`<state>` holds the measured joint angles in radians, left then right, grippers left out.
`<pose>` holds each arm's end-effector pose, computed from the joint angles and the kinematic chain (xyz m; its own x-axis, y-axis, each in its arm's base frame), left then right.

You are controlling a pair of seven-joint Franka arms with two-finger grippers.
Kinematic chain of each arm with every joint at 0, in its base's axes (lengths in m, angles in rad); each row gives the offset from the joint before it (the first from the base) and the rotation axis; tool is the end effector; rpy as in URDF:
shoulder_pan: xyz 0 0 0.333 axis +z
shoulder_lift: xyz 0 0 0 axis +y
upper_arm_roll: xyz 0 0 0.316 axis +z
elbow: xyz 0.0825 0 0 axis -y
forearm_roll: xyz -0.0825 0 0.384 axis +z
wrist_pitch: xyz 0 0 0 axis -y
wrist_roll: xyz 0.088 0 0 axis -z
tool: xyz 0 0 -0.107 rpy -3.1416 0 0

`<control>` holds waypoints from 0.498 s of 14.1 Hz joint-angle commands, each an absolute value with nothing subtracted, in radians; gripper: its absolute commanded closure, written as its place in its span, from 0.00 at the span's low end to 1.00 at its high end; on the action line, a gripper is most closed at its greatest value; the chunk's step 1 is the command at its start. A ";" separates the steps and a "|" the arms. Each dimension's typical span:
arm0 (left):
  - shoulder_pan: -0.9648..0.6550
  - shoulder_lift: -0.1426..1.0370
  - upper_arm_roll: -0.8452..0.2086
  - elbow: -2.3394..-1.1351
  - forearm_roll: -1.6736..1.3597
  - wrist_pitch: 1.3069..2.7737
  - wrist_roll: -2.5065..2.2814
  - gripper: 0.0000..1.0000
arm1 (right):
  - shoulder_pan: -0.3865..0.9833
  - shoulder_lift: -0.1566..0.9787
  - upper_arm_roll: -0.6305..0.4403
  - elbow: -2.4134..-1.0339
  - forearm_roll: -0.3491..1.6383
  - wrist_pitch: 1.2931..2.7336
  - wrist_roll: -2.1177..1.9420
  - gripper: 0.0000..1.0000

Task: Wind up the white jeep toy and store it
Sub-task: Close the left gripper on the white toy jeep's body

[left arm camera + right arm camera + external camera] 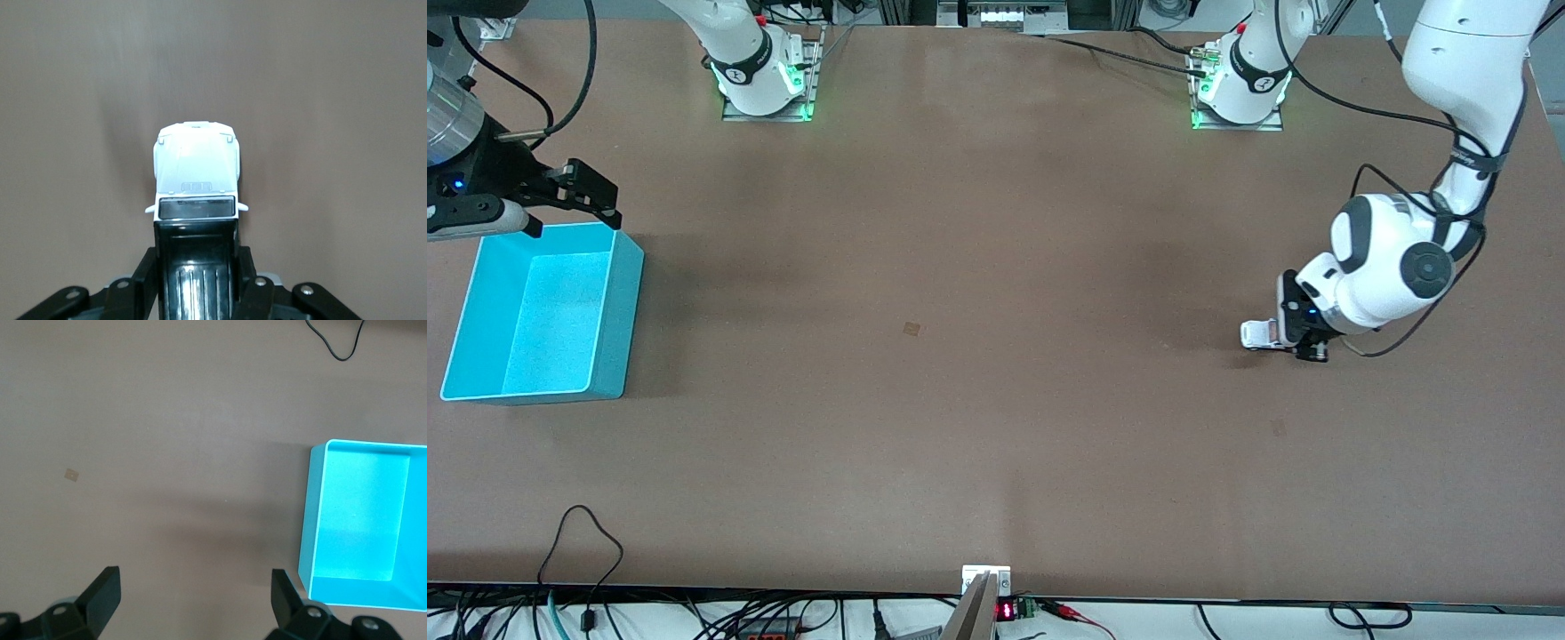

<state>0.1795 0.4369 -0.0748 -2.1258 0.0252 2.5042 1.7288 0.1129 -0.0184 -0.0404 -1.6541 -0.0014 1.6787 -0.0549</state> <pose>0.5663 0.0590 0.1968 -0.0671 -0.9974 0.0265 -0.9962 0.0684 0.0534 0.5563 0.0401 0.6048 0.9910 0.1271 0.0429 0.1271 -0.9919 0.0030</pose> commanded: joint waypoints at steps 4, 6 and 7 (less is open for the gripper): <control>0.328 0.592 -0.078 -2.053 0.023 2.499 1.914 0.79 | 0.115 -0.026 -0.040 -1.652 -0.009 1.681 -0.060 0.00; 0.344 0.594 -0.077 -2.051 0.023 2.499 1.914 0.79 | 0.115 -0.026 -0.040 -1.652 -0.009 1.683 -0.060 0.00; 0.353 0.594 -0.077 -2.051 0.023 2.499 1.914 0.79 | 0.115 -0.026 -0.040 -1.652 -0.009 1.683 -0.060 0.00</control>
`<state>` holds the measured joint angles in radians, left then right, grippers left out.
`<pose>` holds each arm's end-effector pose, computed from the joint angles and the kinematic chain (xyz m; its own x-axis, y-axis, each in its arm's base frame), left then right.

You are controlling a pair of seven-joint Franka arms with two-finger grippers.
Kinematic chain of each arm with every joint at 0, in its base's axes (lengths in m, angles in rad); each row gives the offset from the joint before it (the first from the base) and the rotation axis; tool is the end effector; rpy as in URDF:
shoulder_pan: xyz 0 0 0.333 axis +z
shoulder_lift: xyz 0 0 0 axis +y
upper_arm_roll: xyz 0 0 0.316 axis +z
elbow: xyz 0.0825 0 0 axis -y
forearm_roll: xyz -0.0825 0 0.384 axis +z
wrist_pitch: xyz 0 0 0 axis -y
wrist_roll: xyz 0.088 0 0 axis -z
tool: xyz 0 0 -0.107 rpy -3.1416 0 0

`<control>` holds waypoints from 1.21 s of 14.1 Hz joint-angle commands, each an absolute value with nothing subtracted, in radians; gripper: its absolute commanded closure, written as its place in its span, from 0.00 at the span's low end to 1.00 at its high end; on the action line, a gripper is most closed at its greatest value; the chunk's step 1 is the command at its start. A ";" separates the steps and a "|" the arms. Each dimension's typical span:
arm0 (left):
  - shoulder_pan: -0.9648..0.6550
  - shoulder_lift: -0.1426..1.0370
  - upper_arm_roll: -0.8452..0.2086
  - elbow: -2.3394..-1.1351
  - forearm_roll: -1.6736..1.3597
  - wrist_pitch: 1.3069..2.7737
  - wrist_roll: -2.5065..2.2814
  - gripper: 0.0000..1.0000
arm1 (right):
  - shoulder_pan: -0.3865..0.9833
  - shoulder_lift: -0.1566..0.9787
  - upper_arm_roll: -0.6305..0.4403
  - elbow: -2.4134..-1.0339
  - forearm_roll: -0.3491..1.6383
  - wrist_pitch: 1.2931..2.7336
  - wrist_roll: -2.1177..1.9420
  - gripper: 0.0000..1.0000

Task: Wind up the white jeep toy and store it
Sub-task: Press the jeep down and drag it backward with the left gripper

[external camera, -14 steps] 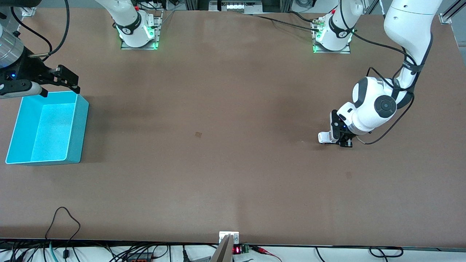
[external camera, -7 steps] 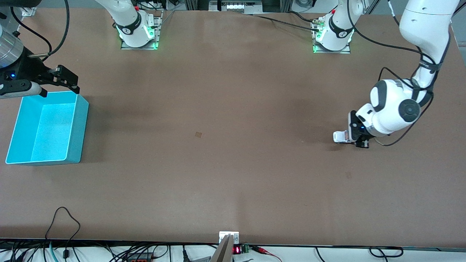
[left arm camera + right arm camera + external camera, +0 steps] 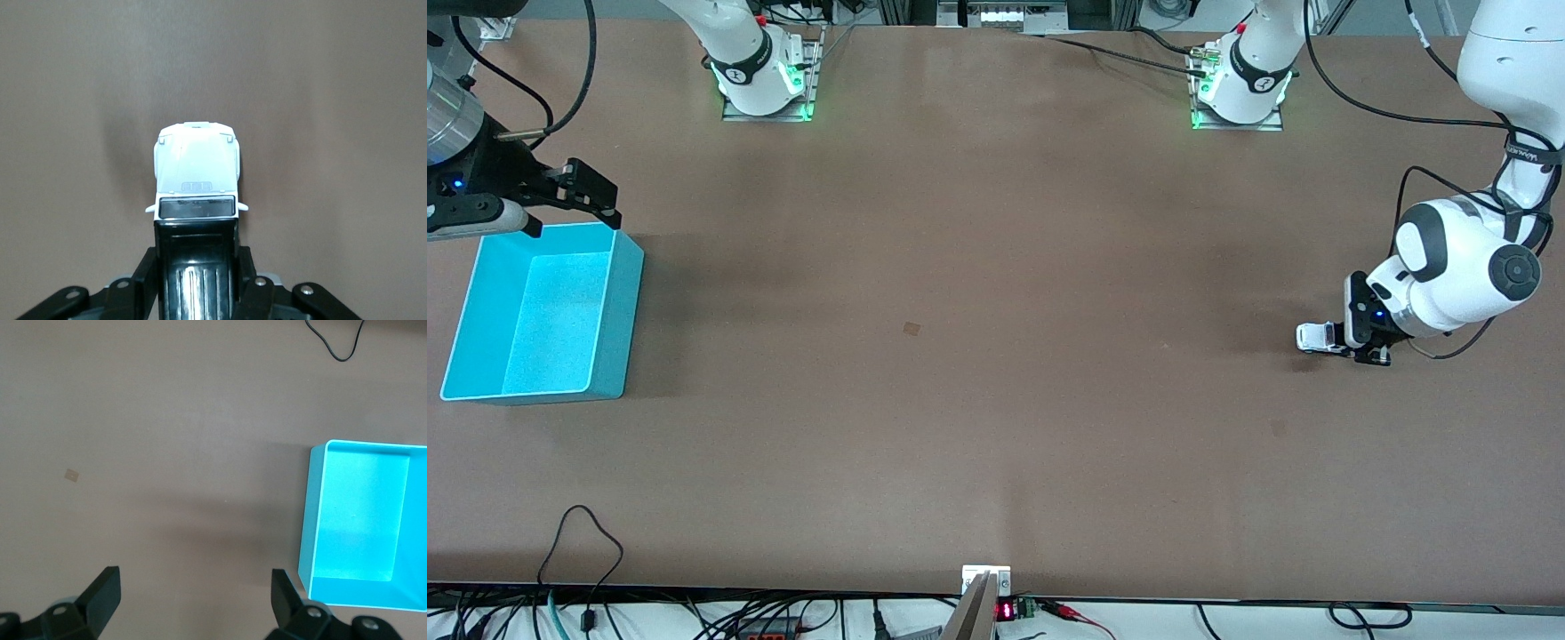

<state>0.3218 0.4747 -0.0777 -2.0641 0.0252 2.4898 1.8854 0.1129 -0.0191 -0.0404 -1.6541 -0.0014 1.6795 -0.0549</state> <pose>0.5689 0.1417 0.1964 -0.0824 -0.9960 0.0347 -0.9958 0.0837 0.0383 0.5562 0.0401 0.6052 0.9909 0.1271 0.0444 0.1271 -0.9919 0.0031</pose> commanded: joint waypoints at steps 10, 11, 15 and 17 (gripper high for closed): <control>0.359 0.539 -0.113 -2.039 0.021 2.464 1.898 0.00 | 0.118 -0.028 -0.038 -1.652 -0.009 1.701 -0.060 0.00; 0.359 0.525 -0.120 -2.039 0.021 2.461 1.899 0.00 | 0.118 -0.028 -0.038 -1.652 -0.009 1.701 -0.060 0.00; 0.356 0.459 -0.147 -2.020 0.021 2.292 1.838 0.00 | 0.117 -0.028 -0.038 -1.652 -0.009 1.704 -0.061 0.00; 0.345 0.434 -0.153 -1.996 0.021 2.209 1.801 0.00 | 0.115 -0.028 -0.040 -1.652 -0.009 1.707 -0.061 0.00</control>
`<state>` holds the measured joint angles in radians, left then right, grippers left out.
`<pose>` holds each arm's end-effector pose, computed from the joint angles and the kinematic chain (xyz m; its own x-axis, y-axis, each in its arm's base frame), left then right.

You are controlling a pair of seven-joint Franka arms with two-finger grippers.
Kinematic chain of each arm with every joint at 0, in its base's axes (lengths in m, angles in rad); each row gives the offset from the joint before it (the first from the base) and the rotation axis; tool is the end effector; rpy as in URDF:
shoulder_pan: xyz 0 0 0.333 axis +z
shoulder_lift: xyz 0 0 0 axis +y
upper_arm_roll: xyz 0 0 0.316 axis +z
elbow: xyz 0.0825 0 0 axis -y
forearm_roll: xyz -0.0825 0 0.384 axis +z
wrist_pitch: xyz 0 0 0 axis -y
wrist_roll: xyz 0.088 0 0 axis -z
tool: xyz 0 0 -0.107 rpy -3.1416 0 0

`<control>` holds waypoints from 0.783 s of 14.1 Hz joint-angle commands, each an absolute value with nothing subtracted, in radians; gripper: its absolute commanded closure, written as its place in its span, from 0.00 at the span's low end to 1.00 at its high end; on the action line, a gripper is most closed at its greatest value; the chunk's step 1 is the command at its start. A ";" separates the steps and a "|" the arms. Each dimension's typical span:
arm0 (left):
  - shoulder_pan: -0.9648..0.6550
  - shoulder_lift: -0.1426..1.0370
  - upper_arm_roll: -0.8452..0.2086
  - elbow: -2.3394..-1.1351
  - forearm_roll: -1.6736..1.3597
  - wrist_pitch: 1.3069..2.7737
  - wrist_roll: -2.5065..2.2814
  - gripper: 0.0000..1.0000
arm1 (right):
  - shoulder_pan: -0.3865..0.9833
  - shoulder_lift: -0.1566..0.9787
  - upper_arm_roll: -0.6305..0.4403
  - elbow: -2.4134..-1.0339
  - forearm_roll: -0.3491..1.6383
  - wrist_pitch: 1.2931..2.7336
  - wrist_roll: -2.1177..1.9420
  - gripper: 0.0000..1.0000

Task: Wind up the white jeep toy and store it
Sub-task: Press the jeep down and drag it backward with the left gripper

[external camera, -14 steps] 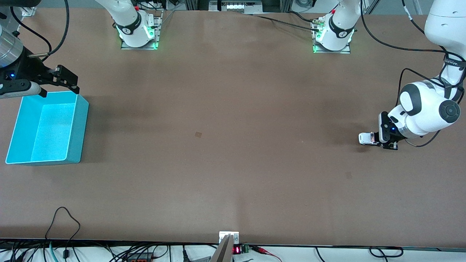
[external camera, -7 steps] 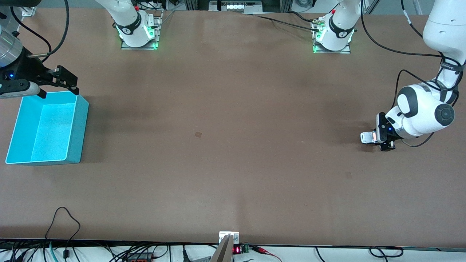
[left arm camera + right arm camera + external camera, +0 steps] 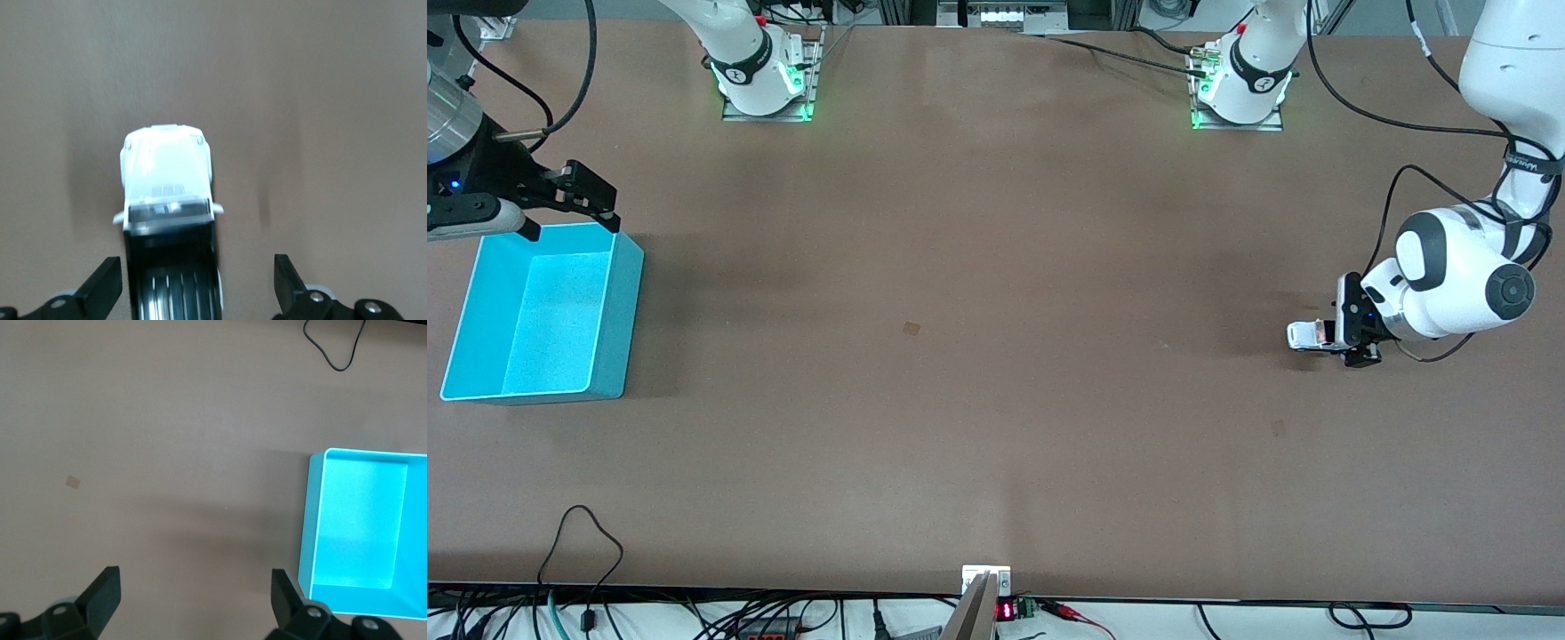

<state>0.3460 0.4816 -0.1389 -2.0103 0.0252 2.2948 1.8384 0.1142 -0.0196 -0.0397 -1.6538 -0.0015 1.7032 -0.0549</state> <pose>0.5707 0.1210 0.1994 -0.0608 -0.9934 0.0975 -0.9823 0.0769 0.1709 0.5584 0.0413 0.6079 0.9893 0.1290 0.0688 0.1290 -0.9916 0.0045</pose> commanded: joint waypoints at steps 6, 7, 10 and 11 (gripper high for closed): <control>0.261 0.390 -0.166 -1.878 0.023 1.967 1.585 0.00 | 0.115 -0.028 -0.040 -1.654 -0.011 1.701 -0.061 0.00; 0.238 0.391 -0.166 -1.850 0.023 1.927 1.530 0.00 | 0.115 -0.028 -0.040 -1.654 -0.011 1.701 -0.061 0.00; 0.163 0.393 -0.166 -1.746 0.023 1.798 1.343 0.00 | 0.114 -0.026 -0.040 -1.654 -0.011 1.707 -0.060 0.00; 0.141 0.393 -0.166 -1.703 0.025 1.746 1.262 0.00 | 0.114 -0.026 -0.041 -1.654 -0.011 1.707 -0.060 0.00</control>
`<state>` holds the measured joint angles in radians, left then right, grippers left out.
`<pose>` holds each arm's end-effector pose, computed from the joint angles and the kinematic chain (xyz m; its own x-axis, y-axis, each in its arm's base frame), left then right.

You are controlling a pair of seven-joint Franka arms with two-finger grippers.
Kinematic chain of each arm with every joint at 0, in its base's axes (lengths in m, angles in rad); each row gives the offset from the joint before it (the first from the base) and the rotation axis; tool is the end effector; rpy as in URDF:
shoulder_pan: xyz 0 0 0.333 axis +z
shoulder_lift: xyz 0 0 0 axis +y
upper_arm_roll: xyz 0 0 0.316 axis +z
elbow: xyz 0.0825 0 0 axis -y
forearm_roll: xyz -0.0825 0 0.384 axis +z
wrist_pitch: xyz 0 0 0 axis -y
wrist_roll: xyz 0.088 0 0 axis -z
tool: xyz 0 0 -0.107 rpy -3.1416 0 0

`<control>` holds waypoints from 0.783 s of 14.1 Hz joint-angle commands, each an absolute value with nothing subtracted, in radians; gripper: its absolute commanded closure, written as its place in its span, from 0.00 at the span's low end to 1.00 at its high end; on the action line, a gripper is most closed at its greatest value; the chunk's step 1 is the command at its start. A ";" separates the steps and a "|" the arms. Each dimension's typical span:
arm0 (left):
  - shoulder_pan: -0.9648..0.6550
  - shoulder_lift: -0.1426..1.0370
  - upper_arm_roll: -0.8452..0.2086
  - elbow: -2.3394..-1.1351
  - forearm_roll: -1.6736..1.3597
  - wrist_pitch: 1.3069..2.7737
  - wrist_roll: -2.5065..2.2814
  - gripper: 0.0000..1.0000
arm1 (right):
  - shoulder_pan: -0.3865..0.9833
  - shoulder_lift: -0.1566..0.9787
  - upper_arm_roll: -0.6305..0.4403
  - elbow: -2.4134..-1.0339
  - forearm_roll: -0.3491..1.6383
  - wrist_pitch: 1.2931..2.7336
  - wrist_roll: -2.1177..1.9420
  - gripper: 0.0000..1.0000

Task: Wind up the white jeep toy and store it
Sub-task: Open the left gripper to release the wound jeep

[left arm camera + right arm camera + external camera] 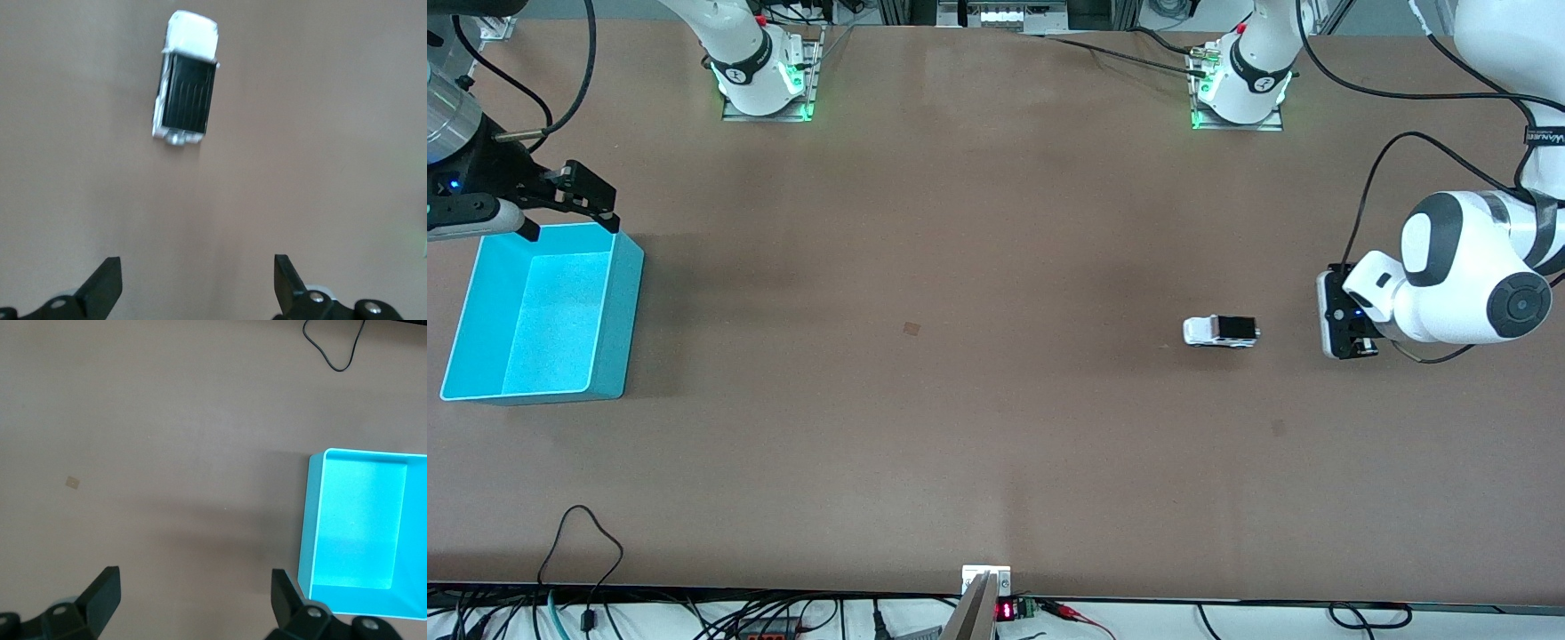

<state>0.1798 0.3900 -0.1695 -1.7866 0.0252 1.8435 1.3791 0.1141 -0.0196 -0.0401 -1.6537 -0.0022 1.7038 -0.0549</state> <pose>0.6072 0.0148 0.3162 0.1888 -0.9818 -0.0186 -0.9280 -0.1846 0.3236 0.5585 0.0410 0.6080 0.9893 0.1286 0.0694 0.1286 -0.9917 0.0052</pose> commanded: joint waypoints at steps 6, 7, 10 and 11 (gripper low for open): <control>0.009 0.390 -0.170 -1.507 0.023 1.473 0.798 0.00 | 0.114 -0.026 -0.041 -1.654 -0.009 1.701 -0.060 0.00; -0.003 0.373 -0.169 -1.490 0.021 1.451 0.735 0.00 | 0.114 -0.026 -0.041 -1.654 -0.011 1.703 -0.060 0.00; -0.008 0.269 -0.140 -1.515 0.011 1.453 0.556 0.00 | 0.114 -0.026 -0.041 -1.654 -0.009 1.698 -0.061 0.00; -0.008 0.211 -0.127 -1.564 0.009 1.459 0.467 0.00 | 0.114 -0.026 -0.041 -1.652 -0.009 1.698 -0.061 0.00</control>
